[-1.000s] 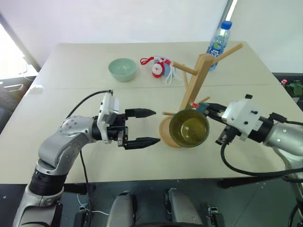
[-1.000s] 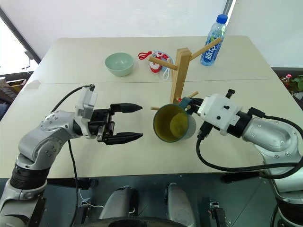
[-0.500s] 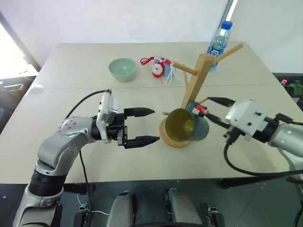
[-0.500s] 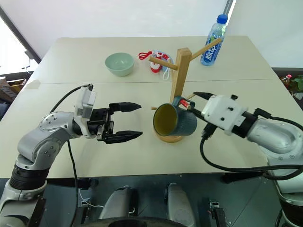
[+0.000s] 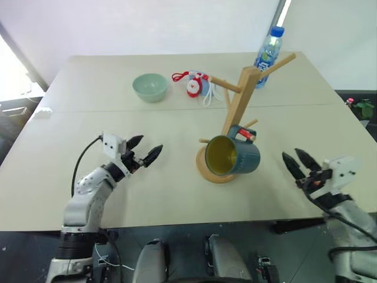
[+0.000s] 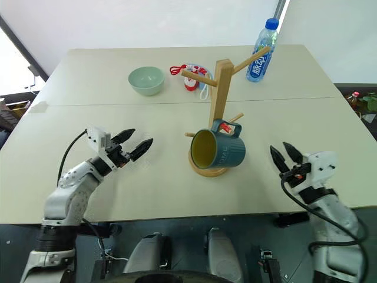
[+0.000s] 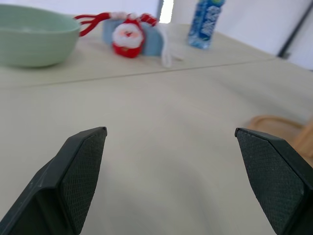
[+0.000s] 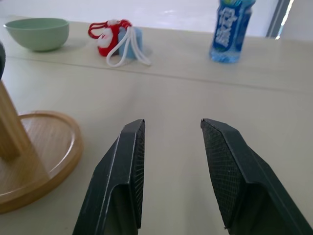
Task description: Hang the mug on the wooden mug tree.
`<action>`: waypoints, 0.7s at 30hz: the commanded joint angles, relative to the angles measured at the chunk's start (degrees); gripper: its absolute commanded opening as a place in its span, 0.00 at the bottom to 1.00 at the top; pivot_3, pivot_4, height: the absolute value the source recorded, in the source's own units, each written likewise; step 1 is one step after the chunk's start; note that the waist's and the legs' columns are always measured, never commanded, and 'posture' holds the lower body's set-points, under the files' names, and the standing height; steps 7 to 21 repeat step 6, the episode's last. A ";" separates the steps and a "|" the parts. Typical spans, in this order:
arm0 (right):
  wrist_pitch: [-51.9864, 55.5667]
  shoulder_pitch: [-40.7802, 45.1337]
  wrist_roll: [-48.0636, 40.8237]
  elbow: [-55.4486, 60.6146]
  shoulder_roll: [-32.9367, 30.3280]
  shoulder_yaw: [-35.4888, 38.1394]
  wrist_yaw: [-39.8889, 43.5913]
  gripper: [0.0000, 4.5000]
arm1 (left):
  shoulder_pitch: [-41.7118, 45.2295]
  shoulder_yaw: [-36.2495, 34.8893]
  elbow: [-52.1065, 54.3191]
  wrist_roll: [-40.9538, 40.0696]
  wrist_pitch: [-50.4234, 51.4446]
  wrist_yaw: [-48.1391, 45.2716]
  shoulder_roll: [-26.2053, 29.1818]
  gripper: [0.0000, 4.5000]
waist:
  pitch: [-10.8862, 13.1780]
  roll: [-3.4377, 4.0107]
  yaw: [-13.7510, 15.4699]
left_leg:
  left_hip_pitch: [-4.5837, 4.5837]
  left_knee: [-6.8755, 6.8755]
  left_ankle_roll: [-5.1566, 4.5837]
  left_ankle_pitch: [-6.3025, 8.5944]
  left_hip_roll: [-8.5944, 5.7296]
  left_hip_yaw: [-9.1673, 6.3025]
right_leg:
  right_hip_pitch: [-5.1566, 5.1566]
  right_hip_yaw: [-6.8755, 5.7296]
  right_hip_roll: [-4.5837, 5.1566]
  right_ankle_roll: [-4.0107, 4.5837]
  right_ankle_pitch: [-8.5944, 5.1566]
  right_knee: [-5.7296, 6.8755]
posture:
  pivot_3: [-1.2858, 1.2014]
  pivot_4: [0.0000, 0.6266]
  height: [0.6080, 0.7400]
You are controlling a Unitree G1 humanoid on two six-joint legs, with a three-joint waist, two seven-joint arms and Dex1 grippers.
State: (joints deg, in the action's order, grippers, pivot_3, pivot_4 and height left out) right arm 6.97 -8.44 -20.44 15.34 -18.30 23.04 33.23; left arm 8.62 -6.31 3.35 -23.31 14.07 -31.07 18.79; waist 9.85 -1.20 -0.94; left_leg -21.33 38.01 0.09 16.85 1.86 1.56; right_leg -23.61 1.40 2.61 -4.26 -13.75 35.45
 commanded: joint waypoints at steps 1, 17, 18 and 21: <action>-4.38 2.13 0.88 -2.47 0.70 -1.17 -1.29 0.41 | -0.95 -1.05 0.14 2.70 -3.73 3.08 -1.14 1.00 | 0.00 0.01 0.16 | -0.01 0.00 0.00 0.00 -0.01 0.00 | 0.00 0.00 0.02 0.00 0.00 0.00 | 0.52 0.24 1.00; -7.53 4.85 1.72 -9.19 0.49 -3.73 -1.01 0.41 | -2.16 -0.63 0.08 4.39 -4.63 5.32 -2.32 1.00 | -0.01 0.01 0.35 | -0.05 0.00 0.00 0.00 -0.01 -0.02 | -0.01 -0.02 0.06 0.00 0.00 -0.03 | 0.52 0.24 1.00; -7.53 4.85 1.72 -9.19 0.49 -3.73 -1.01 0.41 | -2.16 -0.63 0.08 4.39 -4.63 5.32 -2.32 1.00 | -0.01 0.01 0.35 | -0.05 0.00 0.00 0.00 -0.01 -0.02 | -0.01 -0.02 0.06 0.00 0.00 -0.03 | 0.52 0.24 1.00; -7.53 4.85 1.72 -9.19 0.49 -3.73 -1.01 0.41 | -2.16 -0.63 0.08 4.39 -4.63 5.32 -2.32 1.00 | -0.01 0.01 0.35 | -0.05 0.00 0.00 0.00 -0.01 -0.02 | -0.01 -0.02 0.06 0.00 0.00 -0.03 | 0.52 0.24 1.00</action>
